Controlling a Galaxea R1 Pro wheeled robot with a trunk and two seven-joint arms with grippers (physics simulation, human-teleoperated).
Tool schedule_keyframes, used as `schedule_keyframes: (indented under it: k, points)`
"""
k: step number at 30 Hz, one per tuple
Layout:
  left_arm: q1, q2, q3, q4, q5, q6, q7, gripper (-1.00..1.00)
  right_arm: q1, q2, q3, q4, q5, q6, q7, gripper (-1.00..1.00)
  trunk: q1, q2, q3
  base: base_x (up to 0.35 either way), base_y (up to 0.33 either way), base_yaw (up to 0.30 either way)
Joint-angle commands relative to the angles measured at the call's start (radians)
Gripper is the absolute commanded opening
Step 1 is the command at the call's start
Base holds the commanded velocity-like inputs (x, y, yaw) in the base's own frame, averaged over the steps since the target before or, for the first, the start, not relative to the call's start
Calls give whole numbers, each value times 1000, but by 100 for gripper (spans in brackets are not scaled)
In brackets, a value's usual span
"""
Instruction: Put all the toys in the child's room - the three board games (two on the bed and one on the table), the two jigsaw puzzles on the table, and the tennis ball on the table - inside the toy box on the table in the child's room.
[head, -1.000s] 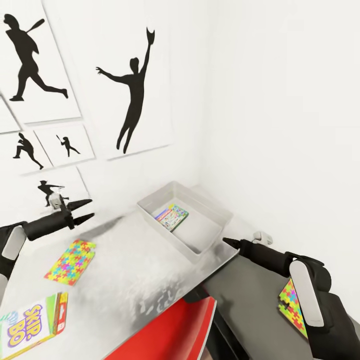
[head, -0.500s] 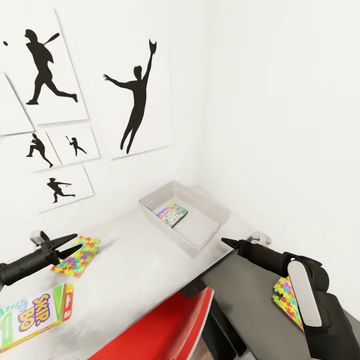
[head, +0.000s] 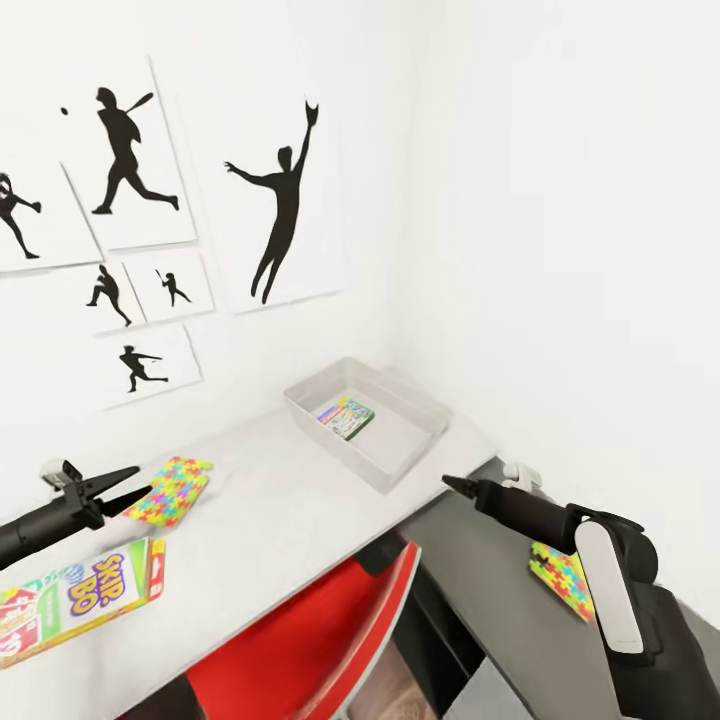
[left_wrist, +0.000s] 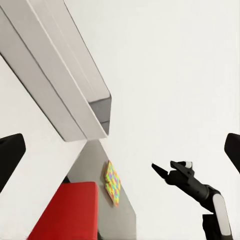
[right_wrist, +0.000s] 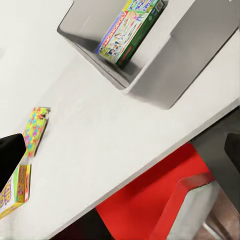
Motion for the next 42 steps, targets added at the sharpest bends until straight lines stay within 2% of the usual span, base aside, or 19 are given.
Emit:
schedule_keyframes:
  k: [1,4,9,24,29,42]
  points:
    - [-1,2,0,0,1,10,-15,100,-1,0,-2,0,9,4,11,100,0,-2,0,-328,0,0]
    - [-1,3,0,0,-1,9,-50,100,-1,0,-3,0,9,4,11,100,0,-2,4,-330,0,-28]
    - [0,4,-2,-2,-2,9,-73,100,-1,0,-3,-1,9,4,11,100,0,-2,13,-332,0,-60]
    - [0,4,-6,-6,-2,9,-79,100,-1,0,-3,-1,7,-15,11,100,0,-2,37,-325,0,-93]
    - [1,3,-6,-6,-2,8,-80,100,-1,0,-2,-1,6,-38,14,100,0,-2,40,-91,0,-75]
    - [1,4,-4,-5,-4,7,-79,100,-1,1,-11,-2,-4,-41,15,100,0,-2,41,-2,0,-2]
